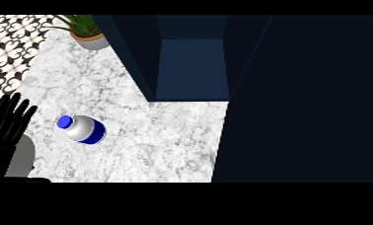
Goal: Pick up the bottled water, place it into the cabinet and close the cabinet
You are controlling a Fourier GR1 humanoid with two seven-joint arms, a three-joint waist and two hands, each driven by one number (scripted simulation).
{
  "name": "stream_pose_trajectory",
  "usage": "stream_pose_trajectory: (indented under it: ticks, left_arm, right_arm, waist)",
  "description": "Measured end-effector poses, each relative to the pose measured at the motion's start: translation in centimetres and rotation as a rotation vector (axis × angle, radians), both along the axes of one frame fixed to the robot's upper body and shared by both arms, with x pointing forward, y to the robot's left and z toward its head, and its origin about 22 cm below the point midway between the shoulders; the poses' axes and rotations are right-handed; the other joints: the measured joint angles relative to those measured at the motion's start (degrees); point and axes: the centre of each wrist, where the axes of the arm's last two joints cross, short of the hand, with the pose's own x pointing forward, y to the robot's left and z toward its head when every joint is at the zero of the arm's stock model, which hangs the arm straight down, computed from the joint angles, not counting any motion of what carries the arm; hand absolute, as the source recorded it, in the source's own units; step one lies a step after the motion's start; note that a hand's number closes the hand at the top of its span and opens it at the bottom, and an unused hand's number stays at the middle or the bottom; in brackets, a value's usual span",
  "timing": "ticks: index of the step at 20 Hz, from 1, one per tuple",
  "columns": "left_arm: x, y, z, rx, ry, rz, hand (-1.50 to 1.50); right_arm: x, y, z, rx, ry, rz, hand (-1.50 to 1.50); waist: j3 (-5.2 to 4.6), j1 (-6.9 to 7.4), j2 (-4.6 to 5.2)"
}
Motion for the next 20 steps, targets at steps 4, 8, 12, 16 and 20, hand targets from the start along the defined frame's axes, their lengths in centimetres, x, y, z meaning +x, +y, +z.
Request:
stream_pose_trajectory:
  ticks: [4, 8, 12, 16, 20]
  left_arm:
    - [0.8, 0.8, -2.8, 0.007, 0.05, -0.002, -1.5]
    - [1.5, 1.0, -5.4, 0.003, 0.089, 0.004, -1.5]
    - [1.8, 1.8, -8.1, -0.007, 0.118, 0.002, -1.5]
    - [2.6, 2.6, -10.2, -0.018, 0.128, -0.005, -1.5]
    - [3.2, 2.5, -12.2, -0.032, 0.127, -0.009, -1.5]
  right_arm:
    - [0.0, 0.3, 0.2, 0.01, 0.005, 0.001, -1.5]
    - [0.0, 0.5, 0.4, 0.007, 0.006, 0.004, -1.5]
    - [0.0, 0.4, 0.5, -0.005, 0.007, -0.002, -1.5]
    - [0.1, 0.4, 0.6, -0.006, 0.008, -0.006, -1.5]
    - [-0.3, 0.4, 0.2, -0.005, 0.009, -0.008, -1.5]
  waist:
    - [0.0, -0.08, 0.01]
    - [-0.01, -0.09, 0.01]
    - [-0.01, -0.14, 0.03]
    - [-0.04, -0.25, 0.04]
    - [-0.02, -0.41, 0.04]
